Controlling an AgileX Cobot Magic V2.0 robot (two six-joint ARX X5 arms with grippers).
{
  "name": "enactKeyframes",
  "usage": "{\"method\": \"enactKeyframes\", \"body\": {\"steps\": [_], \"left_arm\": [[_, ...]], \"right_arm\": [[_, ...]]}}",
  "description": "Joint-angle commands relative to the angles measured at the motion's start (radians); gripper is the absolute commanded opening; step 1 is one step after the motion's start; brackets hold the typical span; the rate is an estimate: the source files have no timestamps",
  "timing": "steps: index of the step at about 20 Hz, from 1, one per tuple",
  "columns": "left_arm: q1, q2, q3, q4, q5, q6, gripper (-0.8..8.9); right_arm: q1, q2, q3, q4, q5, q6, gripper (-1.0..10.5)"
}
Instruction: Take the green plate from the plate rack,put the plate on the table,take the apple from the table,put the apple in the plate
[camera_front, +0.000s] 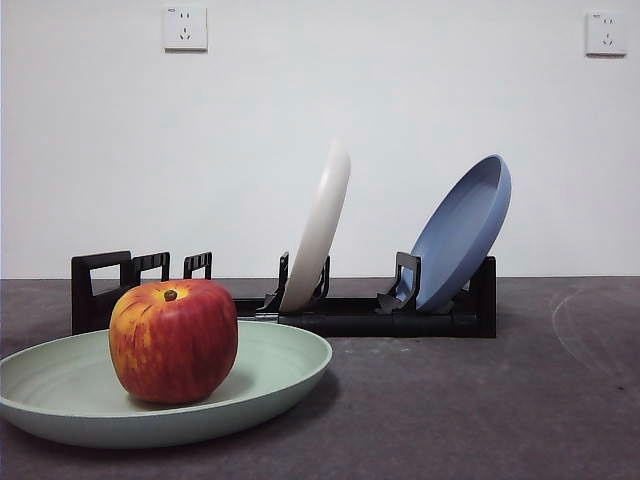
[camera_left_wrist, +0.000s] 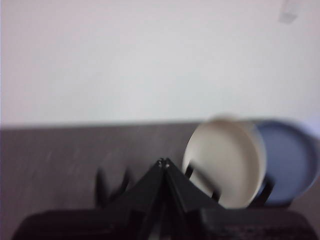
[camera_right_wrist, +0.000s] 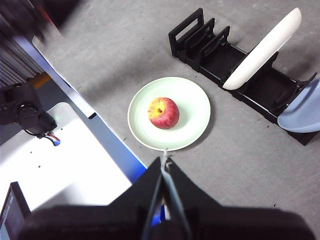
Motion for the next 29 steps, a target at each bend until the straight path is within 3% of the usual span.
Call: {"method": "enactKeyframes", "body": {"steps": [1,9,29], "left_arm": [[0.031,-0.117,-0.142,0.005,0.003,0.020,-0.04],[0.075,-0.275,-0.336,-0.083,-0.005,0.023,-0.03],[0.080,-0.243,-0.335,-0.104,-0.038,0.050,-0.04]], "right_arm": [[0.003,0.000,-0.004,-0.024,0.004,-0.004,-0.1],[0.003,0.001,-0.004,-0.024,0.005,-0.004,-0.1],[0.003,0.006,-0.004,-0.024,0.016,-0.004,-0.1]]}}
